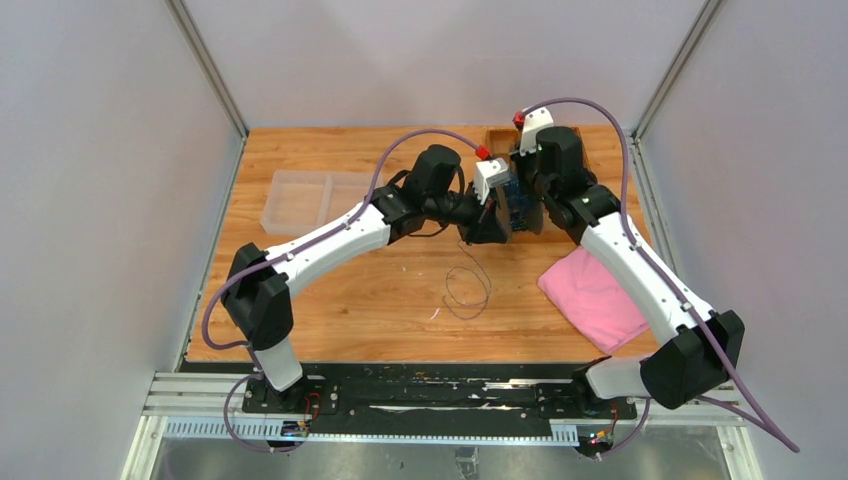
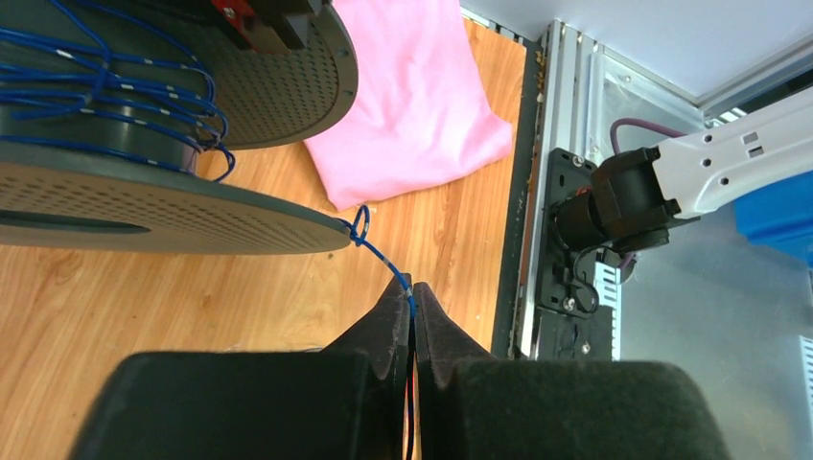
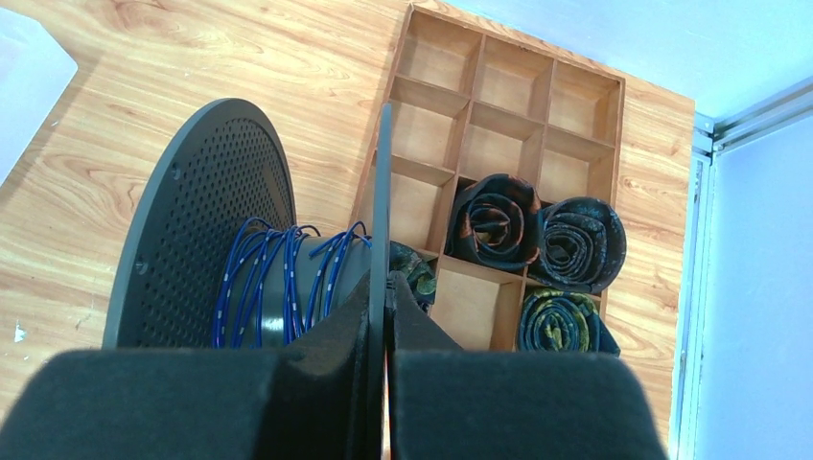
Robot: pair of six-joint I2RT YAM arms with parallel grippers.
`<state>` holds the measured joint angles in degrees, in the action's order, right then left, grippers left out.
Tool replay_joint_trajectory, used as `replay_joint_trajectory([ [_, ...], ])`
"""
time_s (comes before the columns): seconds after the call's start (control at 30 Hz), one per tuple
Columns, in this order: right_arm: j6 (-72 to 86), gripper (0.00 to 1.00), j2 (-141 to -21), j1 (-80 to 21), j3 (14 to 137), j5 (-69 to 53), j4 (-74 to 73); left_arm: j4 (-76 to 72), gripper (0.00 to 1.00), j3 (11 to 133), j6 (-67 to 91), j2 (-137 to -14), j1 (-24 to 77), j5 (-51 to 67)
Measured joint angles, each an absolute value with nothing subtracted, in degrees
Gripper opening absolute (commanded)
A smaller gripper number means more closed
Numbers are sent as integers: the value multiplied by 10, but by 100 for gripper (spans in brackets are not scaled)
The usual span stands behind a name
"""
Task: Wrap the cables
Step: Wrap the cable around the cable reel.
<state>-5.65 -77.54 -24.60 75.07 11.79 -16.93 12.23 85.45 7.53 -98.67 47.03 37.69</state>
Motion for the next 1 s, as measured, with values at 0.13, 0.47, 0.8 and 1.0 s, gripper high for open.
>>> replay_joint_trajectory([
  [0.13, -61, 1, -759, -250, 736, 116, -165, 141, 2, 868, 66, -987, 468, 377],
  [0.47, -73, 1, -730, -261, 707, 102, -147, 161, 4, 906, 71, -987, 443, 385],
  [0.8, -104, 1, -726, -270, 687, 69, -147, 153, 8, 924, 114, -988, 409, 401],
  [1.0, -120, 1, -719, -270, 672, 47, -149, 147, 6, 931, 139, -990, 381, 409],
])
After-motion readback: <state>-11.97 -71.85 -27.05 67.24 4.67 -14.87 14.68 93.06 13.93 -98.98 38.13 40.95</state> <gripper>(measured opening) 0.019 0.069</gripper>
